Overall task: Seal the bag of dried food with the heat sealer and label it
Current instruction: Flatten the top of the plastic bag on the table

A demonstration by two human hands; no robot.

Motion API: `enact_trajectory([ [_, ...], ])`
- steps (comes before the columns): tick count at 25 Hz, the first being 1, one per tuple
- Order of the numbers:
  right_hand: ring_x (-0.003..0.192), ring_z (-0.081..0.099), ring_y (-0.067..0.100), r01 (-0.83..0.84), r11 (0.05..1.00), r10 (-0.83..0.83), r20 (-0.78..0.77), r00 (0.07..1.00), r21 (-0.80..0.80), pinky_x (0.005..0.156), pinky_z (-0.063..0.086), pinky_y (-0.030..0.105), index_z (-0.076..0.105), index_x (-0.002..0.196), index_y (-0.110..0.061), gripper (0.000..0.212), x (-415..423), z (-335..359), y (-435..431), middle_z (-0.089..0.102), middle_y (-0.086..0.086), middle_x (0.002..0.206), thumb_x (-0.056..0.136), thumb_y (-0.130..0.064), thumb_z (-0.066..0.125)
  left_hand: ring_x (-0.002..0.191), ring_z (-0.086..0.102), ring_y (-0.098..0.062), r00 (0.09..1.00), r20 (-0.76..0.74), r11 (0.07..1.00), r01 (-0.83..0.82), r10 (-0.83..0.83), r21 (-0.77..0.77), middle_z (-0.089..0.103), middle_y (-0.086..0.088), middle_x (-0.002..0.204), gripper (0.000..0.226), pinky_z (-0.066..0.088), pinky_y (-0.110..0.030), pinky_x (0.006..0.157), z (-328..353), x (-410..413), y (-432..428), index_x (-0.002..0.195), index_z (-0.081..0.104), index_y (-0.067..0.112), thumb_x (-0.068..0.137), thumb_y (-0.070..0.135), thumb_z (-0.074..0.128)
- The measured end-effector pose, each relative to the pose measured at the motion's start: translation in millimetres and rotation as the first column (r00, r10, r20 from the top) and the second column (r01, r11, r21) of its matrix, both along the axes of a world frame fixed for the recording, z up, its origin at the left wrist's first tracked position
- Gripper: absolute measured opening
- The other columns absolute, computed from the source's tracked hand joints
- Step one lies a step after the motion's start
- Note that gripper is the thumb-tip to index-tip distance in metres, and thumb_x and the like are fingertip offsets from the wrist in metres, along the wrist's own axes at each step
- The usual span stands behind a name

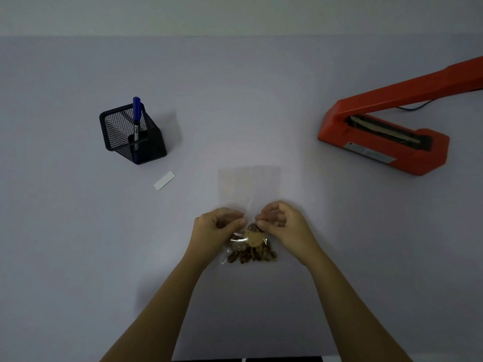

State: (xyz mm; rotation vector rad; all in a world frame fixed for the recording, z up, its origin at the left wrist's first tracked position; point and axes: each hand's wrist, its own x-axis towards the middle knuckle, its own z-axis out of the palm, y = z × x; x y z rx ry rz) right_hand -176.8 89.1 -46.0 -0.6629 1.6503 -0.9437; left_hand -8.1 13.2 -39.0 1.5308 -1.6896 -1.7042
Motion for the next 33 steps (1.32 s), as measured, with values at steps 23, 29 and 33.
enact_trajectory([
  [23, 0.071, 0.066, 0.001, 0.017, 1.000, -0.018, 0.028, 0.999, 0.026, 0.066, 0.050, 0.014, 0.065, 0.103, -0.019, 0.029, 10, 2, -10, 0.071, -0.007, 0.073, 0.076, -0.013, 0.076, 0.070, 0.069, -0.018, 0.990, 0.056, 0.991, 0.130, -0.130, 0.003, 0.072, -0.007, 0.075, 0.009, 0.059, -0.029, 0.068, -1, 10, -16, 0.079, 0.072, 0.013, 0.075, 0.019, 0.077],
  [29, 0.079, 0.068, 0.008, 0.040, 0.997, -0.044, 0.059, 0.997, 0.061, 0.079, 0.053, 0.023, 0.067, 0.103, -0.016, 0.029, 3, -2, -10, 0.073, 0.000, 0.081, 0.076, -0.009, 0.075, 0.065, 0.064, -0.002, 0.979, 0.135, 0.986, 0.159, -0.151, -0.045, 0.071, 0.005, 0.074, 0.005, 0.052, -0.014, 0.063, 0, 21, -20, 0.079, 0.072, 0.021, 0.075, 0.021, 0.076],
  [33, 0.080, 0.068, 0.008, 0.045, 0.997, -0.045, -0.003, 0.999, 0.064, 0.080, 0.053, 0.023, 0.063, 0.110, -0.014, 0.035, 5, 0, -12, 0.072, -0.002, 0.082, 0.077, -0.009, 0.074, 0.068, 0.063, 0.003, 0.974, 0.187, 0.986, 0.148, -0.131, -0.078, 0.068, 0.012, 0.076, 0.012, 0.046, -0.007, 0.061, 1, 20, -20, 0.082, 0.067, 0.029, 0.076, 0.024, 0.075],
])
